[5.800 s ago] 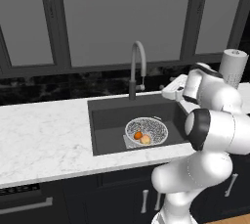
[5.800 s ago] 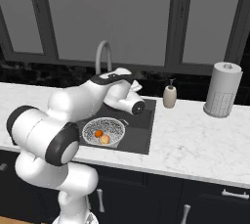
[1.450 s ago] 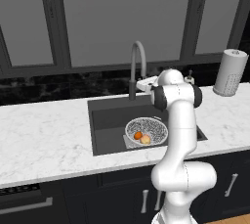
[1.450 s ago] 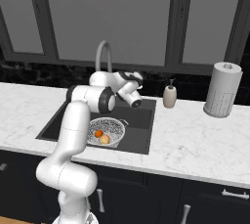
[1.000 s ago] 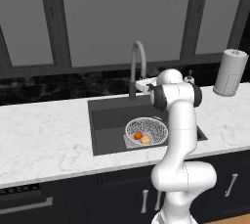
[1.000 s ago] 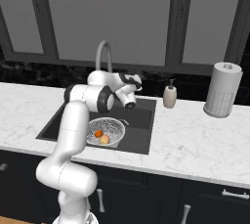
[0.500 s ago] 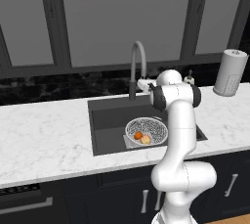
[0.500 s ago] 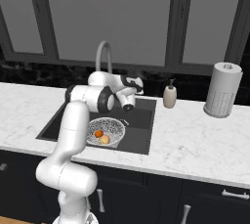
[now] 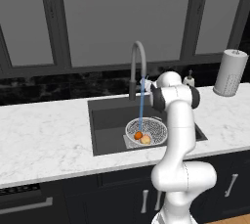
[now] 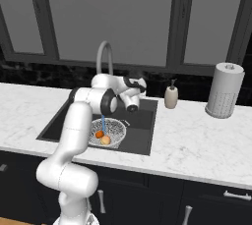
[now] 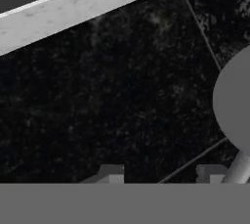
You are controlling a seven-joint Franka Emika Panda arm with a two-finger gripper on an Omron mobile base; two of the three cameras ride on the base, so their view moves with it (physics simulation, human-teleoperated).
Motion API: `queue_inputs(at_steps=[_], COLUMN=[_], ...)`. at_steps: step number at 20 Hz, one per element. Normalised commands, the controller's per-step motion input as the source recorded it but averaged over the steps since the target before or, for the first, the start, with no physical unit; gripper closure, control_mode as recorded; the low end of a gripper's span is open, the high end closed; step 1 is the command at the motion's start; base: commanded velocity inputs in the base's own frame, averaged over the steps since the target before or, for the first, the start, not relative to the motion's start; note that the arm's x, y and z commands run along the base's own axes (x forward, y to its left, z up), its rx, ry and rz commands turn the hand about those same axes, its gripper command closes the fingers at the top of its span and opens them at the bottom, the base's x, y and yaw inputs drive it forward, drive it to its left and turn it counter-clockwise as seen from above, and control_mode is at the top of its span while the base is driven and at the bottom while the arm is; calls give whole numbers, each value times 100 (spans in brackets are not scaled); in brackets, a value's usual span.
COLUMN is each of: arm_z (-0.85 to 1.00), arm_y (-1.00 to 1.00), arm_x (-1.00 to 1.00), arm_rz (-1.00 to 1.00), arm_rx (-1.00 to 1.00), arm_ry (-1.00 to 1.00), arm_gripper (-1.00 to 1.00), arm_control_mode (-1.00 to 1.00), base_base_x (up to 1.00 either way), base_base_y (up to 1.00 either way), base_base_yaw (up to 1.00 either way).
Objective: Put the colander in the sink, put the peach, tangerine in the colander, and turn on the sink faucet and pour water over the colander.
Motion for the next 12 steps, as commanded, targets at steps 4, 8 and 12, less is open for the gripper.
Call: queue_inputs(at_steps=[4,8,12], arm_z=[19,96,100], arm_y=[-100,-99,-93], arm_x=[22,-12,-36], arm_rz=[-2,0,0], arm_rx=[30,40,37], arm_ry=[3,-5,-12], arm_gripper=[100,100,100], arm_control_mode=[-100,-100,-100], base_base_x=[0,0,0], base_base_y=[0,0,0], base_base_yaw=[0,0,0])
